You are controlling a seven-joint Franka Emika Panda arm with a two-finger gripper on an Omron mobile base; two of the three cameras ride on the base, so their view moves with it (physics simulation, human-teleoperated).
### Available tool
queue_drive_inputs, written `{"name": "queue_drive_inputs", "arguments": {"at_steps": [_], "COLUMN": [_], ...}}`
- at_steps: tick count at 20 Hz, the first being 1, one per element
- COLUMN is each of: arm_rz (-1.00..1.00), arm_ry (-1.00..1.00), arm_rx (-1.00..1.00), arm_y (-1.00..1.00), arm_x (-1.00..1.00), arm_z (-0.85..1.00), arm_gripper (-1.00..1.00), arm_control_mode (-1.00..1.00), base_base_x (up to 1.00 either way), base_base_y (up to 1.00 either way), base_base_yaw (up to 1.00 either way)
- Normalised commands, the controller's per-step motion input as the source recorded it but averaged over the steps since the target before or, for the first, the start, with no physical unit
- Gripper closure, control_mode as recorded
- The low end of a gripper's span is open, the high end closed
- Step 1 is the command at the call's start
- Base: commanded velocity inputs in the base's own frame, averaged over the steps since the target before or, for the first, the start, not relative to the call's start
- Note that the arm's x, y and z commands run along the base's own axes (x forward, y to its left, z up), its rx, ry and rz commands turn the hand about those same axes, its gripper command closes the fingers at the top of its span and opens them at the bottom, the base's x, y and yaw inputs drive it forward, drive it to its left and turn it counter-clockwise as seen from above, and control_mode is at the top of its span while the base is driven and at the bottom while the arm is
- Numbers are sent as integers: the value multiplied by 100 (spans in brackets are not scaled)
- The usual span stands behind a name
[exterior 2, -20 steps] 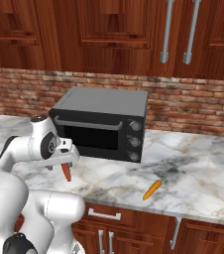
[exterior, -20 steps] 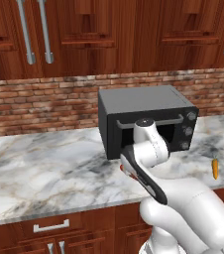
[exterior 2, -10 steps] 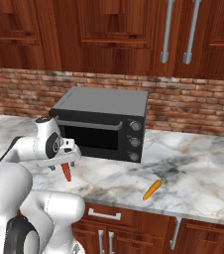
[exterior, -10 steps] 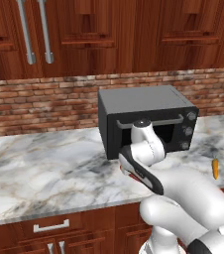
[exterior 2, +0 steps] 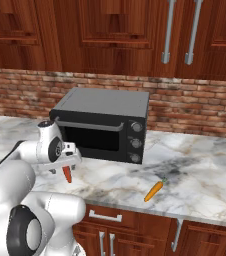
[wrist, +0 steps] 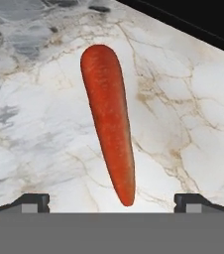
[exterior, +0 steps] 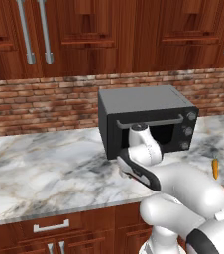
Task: Place the carrots inside the fridge drawer. Close the drawer after placing the vegetables.
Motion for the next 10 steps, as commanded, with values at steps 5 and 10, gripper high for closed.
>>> {"name": "queue_drive_inputs", "arguments": {"at_steps": [5,10], "arm_rz": [3,4], "arm_ry": [0,0], "arm_rx": [0,5], "arm_y": [10,-1], "arm_x": [7,28], "arm_z": [-27,-20], "arm_gripper": [-100,-100], "arm_control_mode": [-100,-100], "base_base_x": [0,0], "base_base_y": [0,0], "base_base_yaw": [0,0]}}
